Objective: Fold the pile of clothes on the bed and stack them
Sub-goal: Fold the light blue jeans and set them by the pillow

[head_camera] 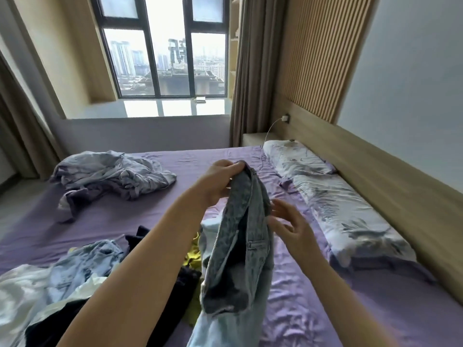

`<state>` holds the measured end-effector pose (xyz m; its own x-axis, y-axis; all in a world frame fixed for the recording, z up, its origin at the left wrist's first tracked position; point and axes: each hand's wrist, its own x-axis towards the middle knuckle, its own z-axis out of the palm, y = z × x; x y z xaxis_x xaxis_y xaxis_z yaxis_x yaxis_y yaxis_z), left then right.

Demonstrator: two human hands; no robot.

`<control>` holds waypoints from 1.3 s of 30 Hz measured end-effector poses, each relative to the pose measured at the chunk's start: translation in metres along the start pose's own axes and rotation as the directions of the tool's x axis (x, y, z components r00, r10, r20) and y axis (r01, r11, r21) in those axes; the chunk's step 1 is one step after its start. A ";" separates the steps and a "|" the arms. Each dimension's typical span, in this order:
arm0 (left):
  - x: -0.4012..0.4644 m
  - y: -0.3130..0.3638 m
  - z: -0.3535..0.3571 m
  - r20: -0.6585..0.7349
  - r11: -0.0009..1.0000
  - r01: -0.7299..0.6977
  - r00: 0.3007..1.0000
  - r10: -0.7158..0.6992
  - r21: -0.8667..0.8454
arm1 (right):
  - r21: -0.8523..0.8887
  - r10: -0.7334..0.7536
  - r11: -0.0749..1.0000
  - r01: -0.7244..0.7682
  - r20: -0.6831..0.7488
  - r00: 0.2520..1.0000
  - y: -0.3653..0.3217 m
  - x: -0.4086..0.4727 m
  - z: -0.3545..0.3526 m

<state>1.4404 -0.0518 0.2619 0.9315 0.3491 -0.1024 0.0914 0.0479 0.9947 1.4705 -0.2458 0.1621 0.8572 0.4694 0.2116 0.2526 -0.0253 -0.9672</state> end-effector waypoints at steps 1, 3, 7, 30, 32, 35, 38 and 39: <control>-0.001 0.001 0.000 -0.028 0.998 0.005 1.000 -0.007 -0.059 | 0.025 0.030 0.999 -0.031 0.044 0.999 0.007 -0.013 0.004; -0.003 0.002 0.001 -0.072 0.985 0.020 0.997 -0.032 -0.173 | -0.030 0.108 0.994 -0.105 0.125 0.986 0.024 -0.035 0.015; -0.007 -0.003 0.000 -0.147 0.981 0.037 0.987 -0.065 -0.189 | -0.253 0.101 0.962 -0.099 -0.004 0.995 0.035 -0.038 0.011; -0.054 0.019 0.025 0.328 0.549 -0.263 0.944 -0.022 0.793 | -0.194 0.058 0.979 -0.062 -0.024 0.998 -0.036 0.090 -0.174; -0.059 0.017 0.036 0.368 0.588 -0.192 0.909 -0.194 0.786 | -0.194 0.079 0.978 -0.077 -0.001 0.997 -0.032 0.092 -0.180; -0.067 0.011 0.053 0.466 0.626 -0.125 0.781 -0.417 0.770 | -0.231 0.060 0.972 -0.052 0.027 0.998 -0.029 0.094 -0.187; -0.071 0.010 0.063 0.412 0.556 -0.111 0.791 -0.453 0.823 | -0.160 0.038 0.987 -0.025 0.078 0.996 -0.029 0.094 -0.192; -0.072 0.012 0.064 0.357 0.514 -0.106 0.834 -0.420 0.851 | -0.100 0.034 0.995 -0.025 0.092 0.995 -0.030 0.094 -0.194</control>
<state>1.3971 -0.1357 0.2820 0.8647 -0.0632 -0.4983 0.2480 -0.8090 0.5330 1.6301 -0.3720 0.2377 0.8206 0.5473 0.1646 0.2745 -0.1249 -0.9534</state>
